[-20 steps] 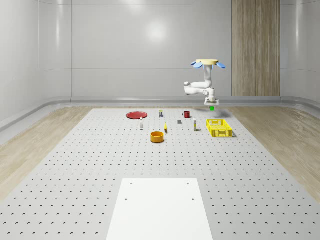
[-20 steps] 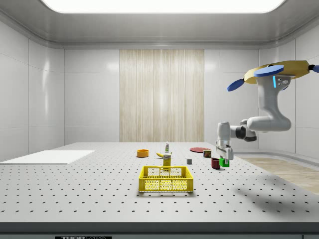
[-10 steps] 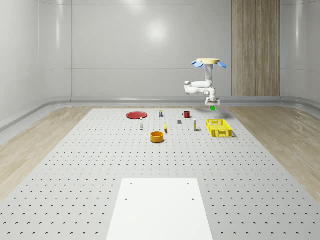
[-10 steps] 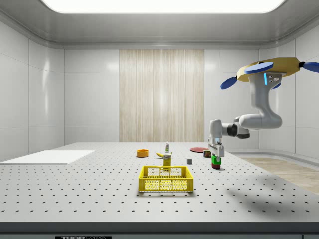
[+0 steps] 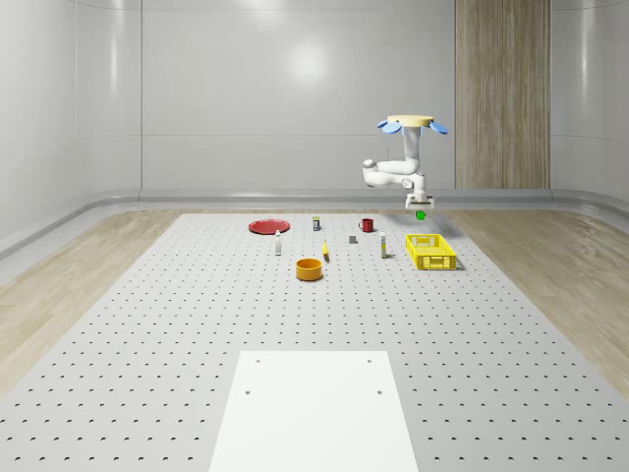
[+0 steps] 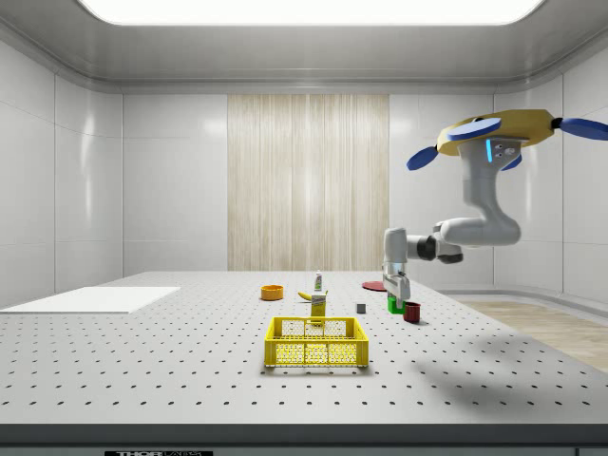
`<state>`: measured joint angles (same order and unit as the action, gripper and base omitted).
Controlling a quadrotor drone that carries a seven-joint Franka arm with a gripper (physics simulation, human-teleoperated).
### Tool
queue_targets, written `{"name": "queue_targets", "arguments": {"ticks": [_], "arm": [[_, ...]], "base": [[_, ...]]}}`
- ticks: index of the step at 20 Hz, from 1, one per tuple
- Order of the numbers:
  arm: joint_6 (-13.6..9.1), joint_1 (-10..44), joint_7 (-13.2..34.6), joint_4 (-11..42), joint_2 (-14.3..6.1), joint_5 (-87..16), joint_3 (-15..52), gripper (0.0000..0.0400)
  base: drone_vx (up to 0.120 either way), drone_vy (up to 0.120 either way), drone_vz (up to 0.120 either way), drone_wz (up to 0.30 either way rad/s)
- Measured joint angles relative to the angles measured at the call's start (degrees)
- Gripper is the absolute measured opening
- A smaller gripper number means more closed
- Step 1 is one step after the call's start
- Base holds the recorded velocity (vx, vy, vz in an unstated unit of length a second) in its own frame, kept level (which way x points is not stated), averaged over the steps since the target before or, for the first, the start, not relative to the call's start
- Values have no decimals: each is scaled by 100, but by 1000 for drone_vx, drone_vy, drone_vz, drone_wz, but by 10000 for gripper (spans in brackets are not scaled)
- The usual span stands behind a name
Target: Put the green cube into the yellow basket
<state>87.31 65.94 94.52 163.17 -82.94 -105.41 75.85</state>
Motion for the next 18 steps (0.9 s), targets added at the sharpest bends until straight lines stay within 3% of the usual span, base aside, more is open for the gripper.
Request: {"name": "queue_targets", "arguments": {"ticks": [18], "arm": [[165, 47, 38, -9, -177, 75, 27, 251]], "base": [[120, 0, 0, 0]]}}
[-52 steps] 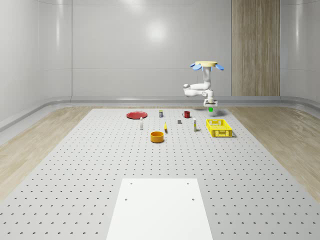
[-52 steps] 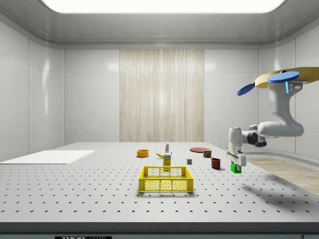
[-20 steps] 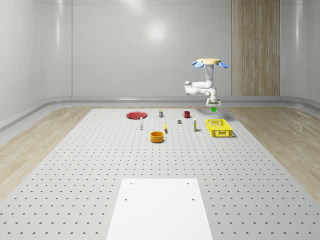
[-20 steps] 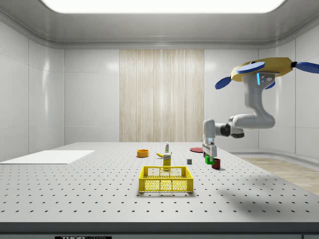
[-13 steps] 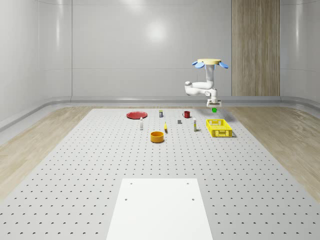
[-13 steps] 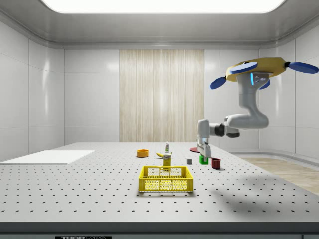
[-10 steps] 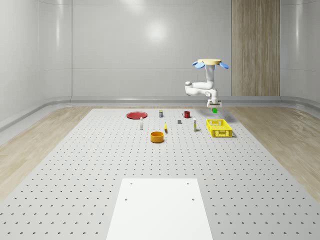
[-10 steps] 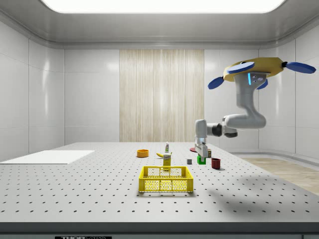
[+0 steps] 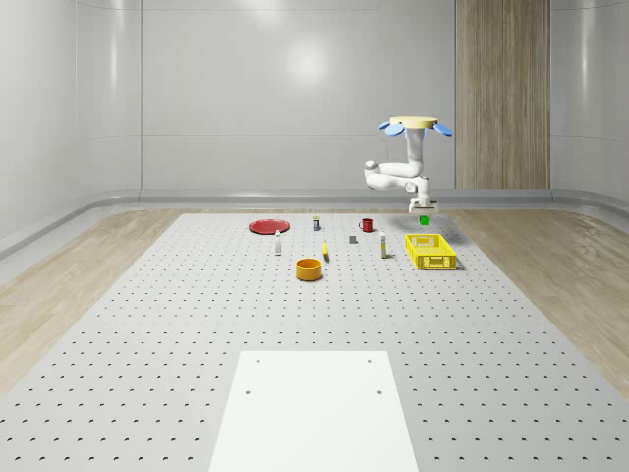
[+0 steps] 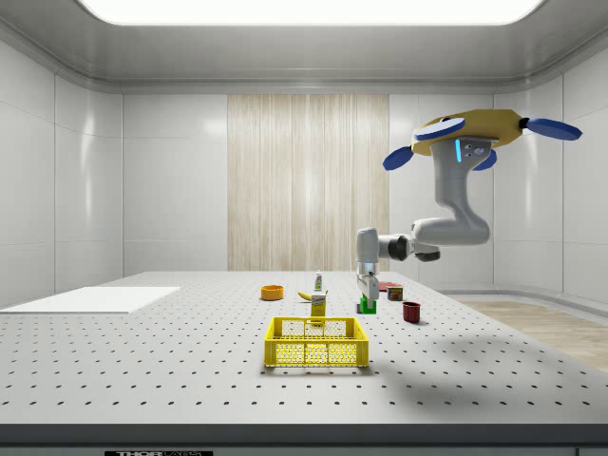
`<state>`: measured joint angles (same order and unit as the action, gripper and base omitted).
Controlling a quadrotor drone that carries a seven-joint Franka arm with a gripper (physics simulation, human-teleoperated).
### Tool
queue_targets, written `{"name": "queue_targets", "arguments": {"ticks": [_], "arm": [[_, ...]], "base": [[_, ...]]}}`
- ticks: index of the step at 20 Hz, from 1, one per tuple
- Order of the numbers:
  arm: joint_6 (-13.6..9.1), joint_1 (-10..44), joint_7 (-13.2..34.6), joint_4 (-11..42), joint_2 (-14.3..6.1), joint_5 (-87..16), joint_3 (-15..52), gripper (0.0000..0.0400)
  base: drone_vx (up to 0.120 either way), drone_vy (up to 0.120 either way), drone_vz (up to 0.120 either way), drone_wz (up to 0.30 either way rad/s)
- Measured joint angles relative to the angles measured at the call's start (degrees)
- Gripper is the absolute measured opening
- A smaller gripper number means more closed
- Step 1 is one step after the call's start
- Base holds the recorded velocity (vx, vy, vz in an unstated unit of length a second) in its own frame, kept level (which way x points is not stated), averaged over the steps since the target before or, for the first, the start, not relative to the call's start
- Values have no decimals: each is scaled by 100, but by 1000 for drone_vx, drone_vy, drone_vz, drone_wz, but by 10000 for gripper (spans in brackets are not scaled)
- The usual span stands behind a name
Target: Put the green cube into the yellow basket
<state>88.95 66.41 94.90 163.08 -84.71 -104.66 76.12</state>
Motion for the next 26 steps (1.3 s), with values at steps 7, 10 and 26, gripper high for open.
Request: {"name": "queue_targets", "arguments": {"ticks": [7, 10, 26], "arm": [[54, 15, 12, -3, -58, 24, 8, 251], [76, 21, 17, -4, -81, 34, 12, 251], [177, 49, 38, -9, -190, 79, 26, 251]], "base": [[120, -34, 0, 0], [120, -67, -27, 0], [120, 0, -83, 0]]}}
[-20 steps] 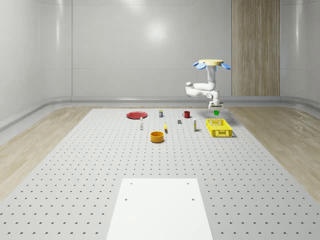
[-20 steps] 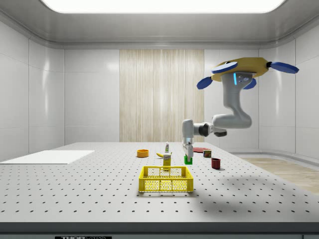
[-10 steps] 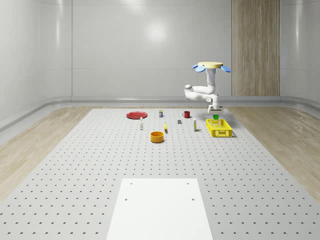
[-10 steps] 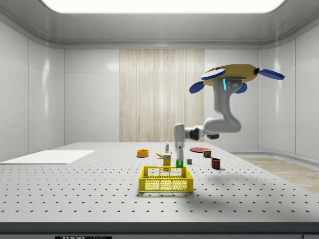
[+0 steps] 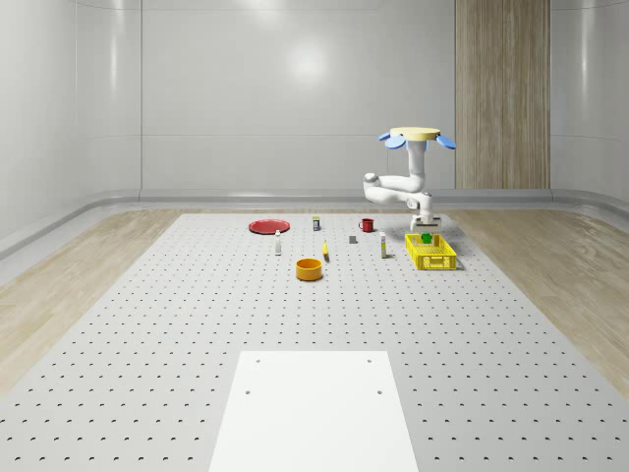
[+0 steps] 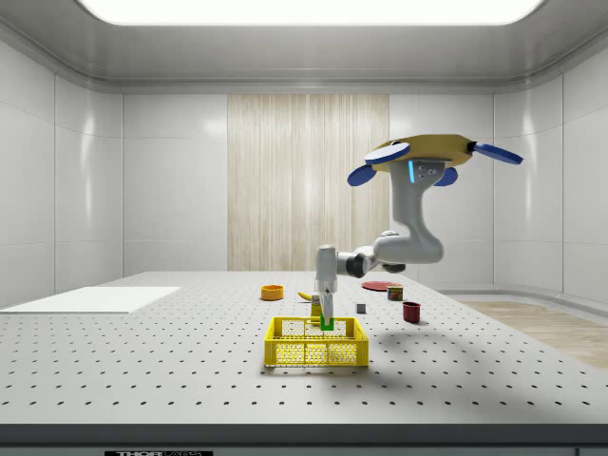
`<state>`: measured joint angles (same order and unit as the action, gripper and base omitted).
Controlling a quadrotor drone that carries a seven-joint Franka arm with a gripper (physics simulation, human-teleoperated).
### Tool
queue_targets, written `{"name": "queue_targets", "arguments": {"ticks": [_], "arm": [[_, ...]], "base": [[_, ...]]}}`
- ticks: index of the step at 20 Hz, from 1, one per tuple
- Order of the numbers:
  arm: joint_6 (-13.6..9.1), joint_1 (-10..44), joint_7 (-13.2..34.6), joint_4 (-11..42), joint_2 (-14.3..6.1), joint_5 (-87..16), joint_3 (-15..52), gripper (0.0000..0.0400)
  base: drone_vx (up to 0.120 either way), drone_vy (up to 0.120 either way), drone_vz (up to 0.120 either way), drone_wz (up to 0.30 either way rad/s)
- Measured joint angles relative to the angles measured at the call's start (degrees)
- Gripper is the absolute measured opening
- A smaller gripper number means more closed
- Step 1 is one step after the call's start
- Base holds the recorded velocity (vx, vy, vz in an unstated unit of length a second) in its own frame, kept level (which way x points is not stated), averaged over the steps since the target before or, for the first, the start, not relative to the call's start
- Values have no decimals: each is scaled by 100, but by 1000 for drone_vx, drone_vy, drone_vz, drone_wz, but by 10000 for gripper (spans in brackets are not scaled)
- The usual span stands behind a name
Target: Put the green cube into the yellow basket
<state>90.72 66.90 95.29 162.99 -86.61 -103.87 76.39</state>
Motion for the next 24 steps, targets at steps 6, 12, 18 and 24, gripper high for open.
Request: {"name": "queue_targets", "arguments": {"ticks": [6, 12, 18, 24], "arm": [[32, 9, 7, -2, -34, 14, 5, 251], [146, 43, 10, -52, -74, -185, -217, 251], [355, 128, 9, -194, -93, -642, -710, 251], [534, 226, 6, -368, -62, -1069, -1163, 262]], "base": [[120, 0, 0, 0], [20, 0, 0, 0], [0, 0, 0, 0], [0, 0, 0, 0]]}}
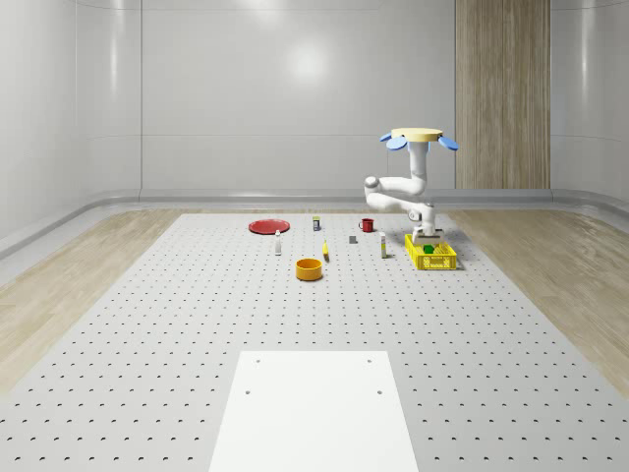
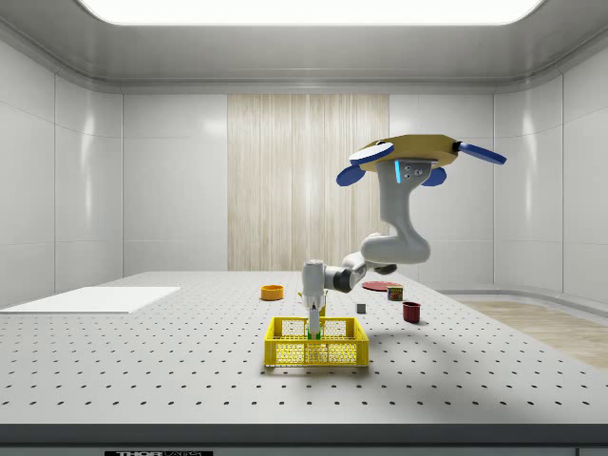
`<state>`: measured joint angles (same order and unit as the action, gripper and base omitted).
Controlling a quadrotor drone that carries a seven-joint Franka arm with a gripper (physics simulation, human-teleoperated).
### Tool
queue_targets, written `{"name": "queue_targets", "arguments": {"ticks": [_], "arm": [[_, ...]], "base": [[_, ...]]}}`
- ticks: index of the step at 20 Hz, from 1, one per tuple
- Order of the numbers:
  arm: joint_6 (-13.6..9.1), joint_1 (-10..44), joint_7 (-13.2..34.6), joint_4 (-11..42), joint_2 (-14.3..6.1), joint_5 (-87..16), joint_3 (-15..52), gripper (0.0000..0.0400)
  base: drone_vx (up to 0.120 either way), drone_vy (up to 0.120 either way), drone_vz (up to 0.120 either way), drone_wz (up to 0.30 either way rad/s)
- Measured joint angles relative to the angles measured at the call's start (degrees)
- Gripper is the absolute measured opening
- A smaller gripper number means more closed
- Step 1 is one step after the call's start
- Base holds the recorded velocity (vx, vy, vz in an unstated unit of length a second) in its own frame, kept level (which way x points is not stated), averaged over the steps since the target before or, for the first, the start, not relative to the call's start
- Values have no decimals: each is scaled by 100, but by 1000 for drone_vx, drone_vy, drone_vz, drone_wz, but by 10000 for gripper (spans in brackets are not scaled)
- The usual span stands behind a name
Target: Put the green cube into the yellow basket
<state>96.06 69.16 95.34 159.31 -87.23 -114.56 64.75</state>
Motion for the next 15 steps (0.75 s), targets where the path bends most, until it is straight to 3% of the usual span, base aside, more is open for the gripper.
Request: {"name": "queue_targets", "arguments": {"ticks": [2, 5, 15], "arm": [[29, 19, 0, -39, 17, -87, -89, 317], [4, 6, -4, -30, 34, -81, -76, 361], [-208, -105, -11, 139, 51, 281, 327, 396]], "base": [[0, 0, 0, 0], [0, 0, 0, 0], [0, 0, 0, 0]]}}
